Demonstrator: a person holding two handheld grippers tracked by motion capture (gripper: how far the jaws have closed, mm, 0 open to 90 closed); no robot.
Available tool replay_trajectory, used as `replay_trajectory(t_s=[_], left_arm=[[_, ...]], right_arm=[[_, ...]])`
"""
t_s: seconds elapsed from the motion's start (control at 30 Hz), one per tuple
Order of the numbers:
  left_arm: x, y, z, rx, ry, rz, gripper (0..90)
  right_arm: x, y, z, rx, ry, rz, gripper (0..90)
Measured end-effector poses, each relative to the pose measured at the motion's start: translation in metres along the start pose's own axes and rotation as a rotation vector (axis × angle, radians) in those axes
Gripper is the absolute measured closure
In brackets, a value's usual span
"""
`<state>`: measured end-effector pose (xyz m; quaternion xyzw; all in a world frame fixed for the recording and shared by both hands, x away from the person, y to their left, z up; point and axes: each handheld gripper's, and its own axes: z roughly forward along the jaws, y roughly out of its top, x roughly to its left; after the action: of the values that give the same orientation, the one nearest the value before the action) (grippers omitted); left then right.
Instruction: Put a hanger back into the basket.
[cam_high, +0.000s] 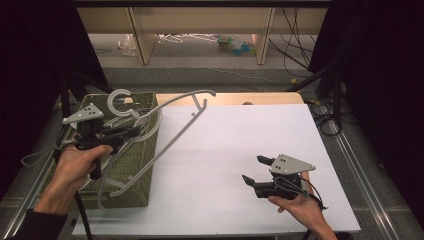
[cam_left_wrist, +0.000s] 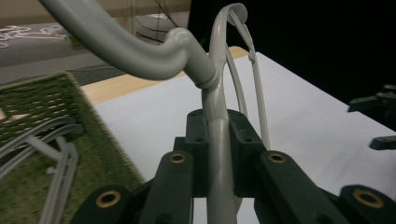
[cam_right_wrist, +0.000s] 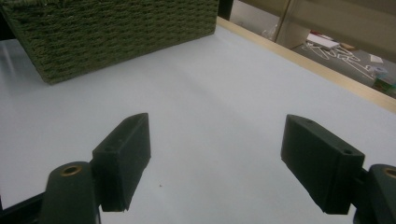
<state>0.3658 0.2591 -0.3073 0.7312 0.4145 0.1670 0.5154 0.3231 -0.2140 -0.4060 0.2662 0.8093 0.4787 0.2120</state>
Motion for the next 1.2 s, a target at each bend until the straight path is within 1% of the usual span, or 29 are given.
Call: replay_trajectory(t_s=[0.03, 0.07, 0.1, 0.2, 0.23, 0.27, 0.3, 0.33, 0.4, 0.43, 0.47, 0.5, 0.53, 0.57, 0.6, 0.63, 0.67, 0.7, 0.73, 0.8, 0.83, 0.87, 0.9, 0.93, 0.97, 1.0, 1.1, 1.13, 1.2], left_arm=[[0.003, 0.0, -0.001, -0.002, 0.022, -0.006, 79.9], [0.007, 0.001, -0.003, 0.002, 0.035, -0.004, 79.9], [0.013, 0.003, -0.005, -0.001, 0.057, -0.007, 79.8], [0.022, 0.006, -0.007, -0.002, 0.082, -0.014, 79.8], [0.022, 0.006, -0.007, -0.002, 0.082, -0.014, 79.8], [0.025, 0.007, -0.008, -0.003, 0.091, -0.02, 79.8], [0.028, 0.008, -0.009, -0.004, 0.102, -0.016, 79.8], [0.031, 0.009, -0.01, -0.005, 0.103, -0.022, 79.7], [0.039, 0.01, -0.011, -0.002, 0.125, -0.028, 79.7], [0.048, 0.011, -0.012, 0.001, 0.147, -0.033, 79.7], [0.053, 0.011, -0.013, -0.001, 0.159, -0.037, 79.7], [0.057, 0.011, -0.014, -0.005, 0.163, -0.045, 79.7], [0.057, 0.011, -0.014, -0.005, 0.163, -0.045, 79.6], [0.061, 0.011, -0.015, -0.008, 0.17, -0.052, 79.7], [0.069, 0.01, -0.018, -0.013, 0.181, -0.067, 79.7], [0.073, 0.01, -0.019, -0.016, 0.178, -0.071, 79.7], [0.075, 0.009, -0.021, -0.018, 0.181, -0.075, 79.6], [0.078, 0.008, -0.022, -0.017, 0.187, -0.078, 79.6], [0.078, 0.008, -0.022, -0.017, 0.187, -0.078, 79.6], [0.083, 0.007, -0.024, -0.015, 0.196, -0.075, 79.6], [0.088, 0.006, -0.025, -0.008, 0.21, -0.061, 79.6], [0.088, 0.006, -0.025, -0.008, 0.21, -0.061, 79.6], [0.093, 0.004, -0.025, 0.009, 0.225, -0.046, 79.6], [0.093, 0.004, -0.025, 0.009, 0.225, -0.046, 79.6], [0.097, 0.002, -0.026, 0.02, 0.24, -0.034, 79.6], [0.097, 0.002, -0.026, 0.02, 0.24, -0.034, 79.5], [0.103, 0.0, -0.025, 0.023, 0.245, -0.039, 79.6], [0.106, 0.0, -0.025, 0.029, 0.249, -0.034, 79.6], [0.108, -0.001, -0.025, 0.031, 0.253, -0.028, 79.6]], right_arm=[[0.0, 0.0, 0.0, 0.003, 0.0, 0.0, 25.2], [0.0, 0.0, 0.0, 0.004, -0.001, -0.001, 25.4], [0.0, 0.0, 0.0, 0.005, 0.002, -0.002, 25.4], [0.001, 0.0, 0.002, 0.006, 0.007, -0.002, 25.4], [0.001, 0.0, 0.002, 0.006, 0.007, -0.002, 25.4], [0.001, -0.001, 0.003, 0.002, 0.001, -0.005, 25.4], [0.001, -0.001, 0.003, 0.002, 0.001, -0.005, 25.4], [0.002, -0.001, 0.003, 0.003, 0.004, 0.0, 25.5], [0.002, -0.001, 0.003, 0.004, 0.006, -0.001, 25.5], [0.002, -0.001, 0.003, 0.012, 0.013, -0.006, 25.6], [0.002, 0.0, 0.003, 0.013, 0.014, -0.008, 25.6], [0.002, 0.0, 0.003, 0.013, 0.018, -0.008, 25.6], [0.002, 0.0, 0.003, 0.013, 0.018, -0.008, 25.6], [0.002, -0.001, 0.003, 0.017, 0.019, -0.008, 25.6], [0.002, -0.001, 0.004, 0.02, 0.027, -0.007, 25.6], [0.003, -0.002, 0.005, 0.006, 0.019, -0.008, 25.6], [0.003, -0.001, 0.005, 0.022, 0.034, -0.007, 25.6], [0.003, -0.001, 0.005, 0.025, 0.033, -0.005, 25.6], [0.003, -0.001, 0.005, 0.025, 0.033, -0.005, 25.6], [0.004, -0.002, 0.006, 0.028, 0.034, -0.011, 25.6], [0.004, -0.002, 0.006, 0.027, 0.036, -0.01, 25.6], [0.004, -0.002, 0.006, 0.027, 0.036, -0.01, 25.6], [0.004, -0.002, 0.007, 0.018, 0.034, -0.009, 25.5], [0.004, -0.002, 0.007, 0.018, 0.034, -0.009, 25.5], [0.004, -0.002, 0.007, 0.032, 0.048, -0.015, 25.5], [0.004, -0.002, 0.007, 0.035, 0.046, -0.017, 25.5], [0.005, -0.002, 0.008, 0.03, 0.044, -0.013, 25.5], [0.005, -0.002, 0.008, 0.035, 0.049, -0.016, 25.4], [0.004, -0.002, 0.008, 0.036, 0.049, -0.018, 25.4]])
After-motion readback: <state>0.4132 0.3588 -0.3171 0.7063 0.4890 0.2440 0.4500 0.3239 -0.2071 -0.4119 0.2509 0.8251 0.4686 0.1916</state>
